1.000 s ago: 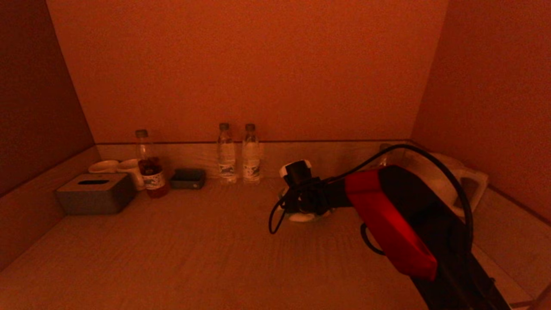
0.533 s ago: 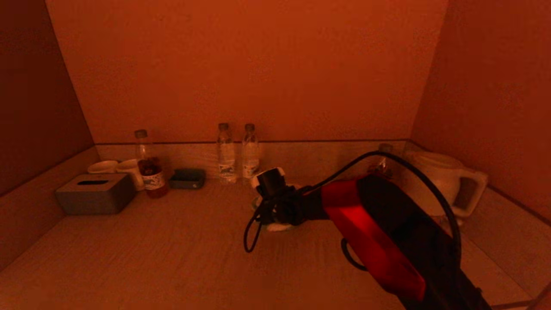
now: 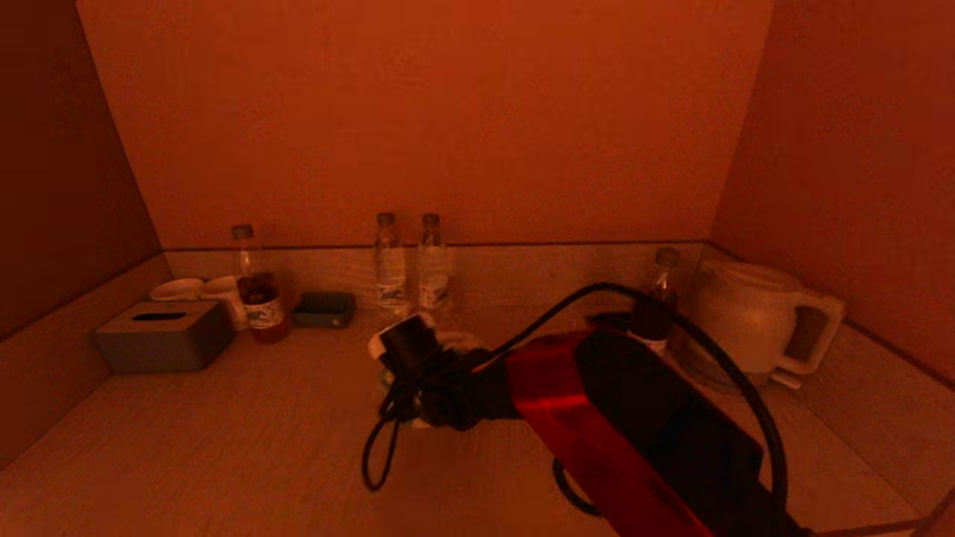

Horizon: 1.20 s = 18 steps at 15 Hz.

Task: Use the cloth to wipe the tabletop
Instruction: Sweep the stains on the table

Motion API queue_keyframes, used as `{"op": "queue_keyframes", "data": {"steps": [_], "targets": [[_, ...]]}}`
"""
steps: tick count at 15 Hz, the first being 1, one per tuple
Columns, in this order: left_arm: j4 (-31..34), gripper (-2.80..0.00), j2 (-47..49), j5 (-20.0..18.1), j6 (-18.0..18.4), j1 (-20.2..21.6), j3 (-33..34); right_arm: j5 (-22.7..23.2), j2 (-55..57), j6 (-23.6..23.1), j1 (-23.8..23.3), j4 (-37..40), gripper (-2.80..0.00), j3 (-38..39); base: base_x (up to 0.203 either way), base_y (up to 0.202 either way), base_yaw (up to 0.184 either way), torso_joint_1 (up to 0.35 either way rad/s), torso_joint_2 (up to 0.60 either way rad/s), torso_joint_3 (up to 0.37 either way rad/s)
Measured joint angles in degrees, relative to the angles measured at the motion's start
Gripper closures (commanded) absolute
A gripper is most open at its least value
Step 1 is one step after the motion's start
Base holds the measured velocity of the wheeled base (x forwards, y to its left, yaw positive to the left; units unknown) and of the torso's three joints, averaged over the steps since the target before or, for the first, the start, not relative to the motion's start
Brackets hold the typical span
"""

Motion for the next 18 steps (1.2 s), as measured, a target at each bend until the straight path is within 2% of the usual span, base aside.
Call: {"op": "queue_keyframes", "data": {"steps": [1, 4, 8, 14, 18], "targets": [[0.01, 0.0, 0.0, 0.02, -0.01, -0.02, 0.0, -0.04, -0.01, 0.04, 1.89, 0.02, 0.0, 0.04, 0.0, 0.0, 0.0, 0.0, 0.0, 0.0], [0.02, 0.0, 0.0, -0.02, 0.0, 0.08, 0.0, 0.05, -0.12, 0.12, 2.8, -0.09, 0.0, 0.15, 0.0, 0.0, 0.0, 0.0, 0.0, 0.0], [0.03, 0.0, 0.0, -0.01, -0.02, 0.11, 0.0, -2.51, -2.25, 2.05, 8.12, 0.08, 0.0, 6.21, 0.0, 0.0, 0.0, 0.0, 0.0, 0.0], [0.02, 0.0, 0.0, 0.0, -0.03, -0.02, 0.0, -5.63, -8.16, 5.3, 8.67, 0.21, 0.0, 15.93, 0.0, 0.0, 0.0, 0.0, 0.0, 0.0], [0.0, 0.0, 0.0, 0.0, -0.02, 0.02, 0.0, -7.44, -14.06, 7.6, 5.16, 0.02, 0.0, 26.24, 0.0, 0.0, 0.0, 0.0, 0.0, 0.0]]}}
